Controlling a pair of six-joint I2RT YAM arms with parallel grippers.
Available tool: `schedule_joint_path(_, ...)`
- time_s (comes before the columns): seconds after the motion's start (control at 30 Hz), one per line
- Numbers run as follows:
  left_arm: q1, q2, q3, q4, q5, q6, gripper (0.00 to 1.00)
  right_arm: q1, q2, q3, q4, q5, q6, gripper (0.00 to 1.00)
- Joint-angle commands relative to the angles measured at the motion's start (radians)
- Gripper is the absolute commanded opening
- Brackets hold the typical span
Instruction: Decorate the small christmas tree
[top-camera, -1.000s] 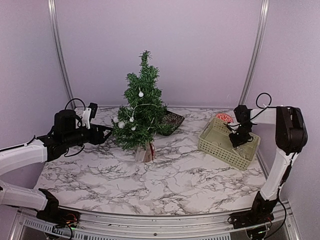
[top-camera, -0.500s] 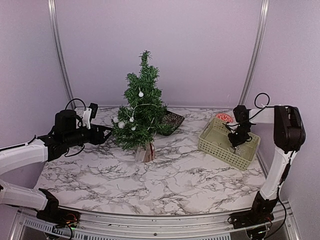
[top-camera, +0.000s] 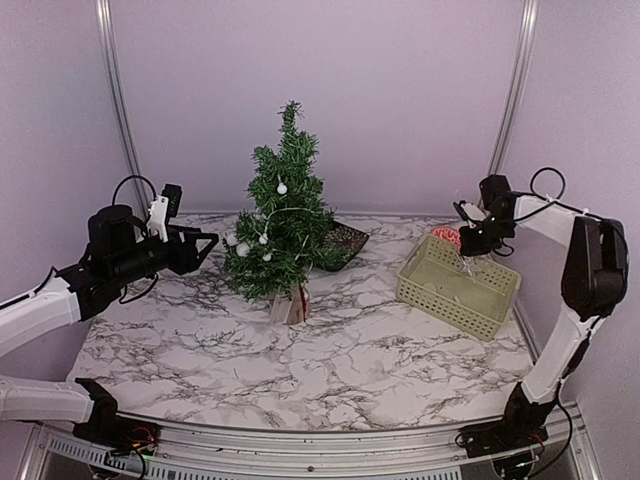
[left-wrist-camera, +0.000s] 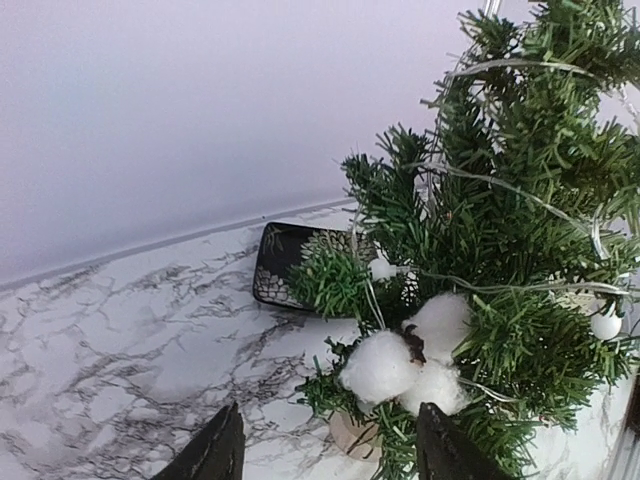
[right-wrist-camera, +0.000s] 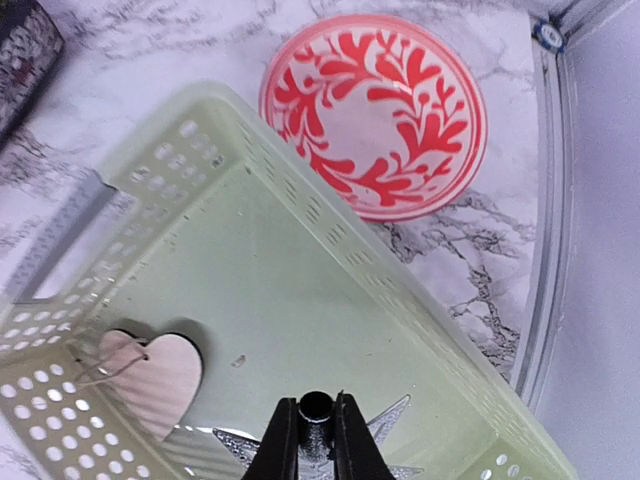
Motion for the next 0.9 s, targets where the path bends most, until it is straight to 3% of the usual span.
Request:
schedule_joint_path(0.0, -0.039, -0.069, 0.076, -0.116, -0.094, 0.156, 0.59, 0.003, -0.103, 0.037, -0.022, -0.139, 0.09, 0.1)
schedule_joint_path(0.3, -0.189, -0.207, 0.173, -0.334, -0.225, 0.373, 0.59, 0.164, -0.23, -0.022, -0.082, -0.295, 0.253, 0.08)
schedule_joint_path(0.47, -0.377, -0.185, 0.286, -0.507, -0.293, 0.503, 0.58, 0.278, -0.303, -0.109, -0.08, -0.344, 0.362, 0.06)
schedule_joint_path(0.73, -0.801, 0.016, 0.502, -0.709, -0.495, 0.737, 0.58, 0.404, -0.368, -0.228, -0.06, -0.454, 0.509, 0.06)
schedule_joint_path(0.87, -0.892, 0.149, 0.573, -0.73, -0.474, 0.83, 0.53, 0.464, -0.383, -0.262, -0.044, -0.496, 0.578, 0.07)
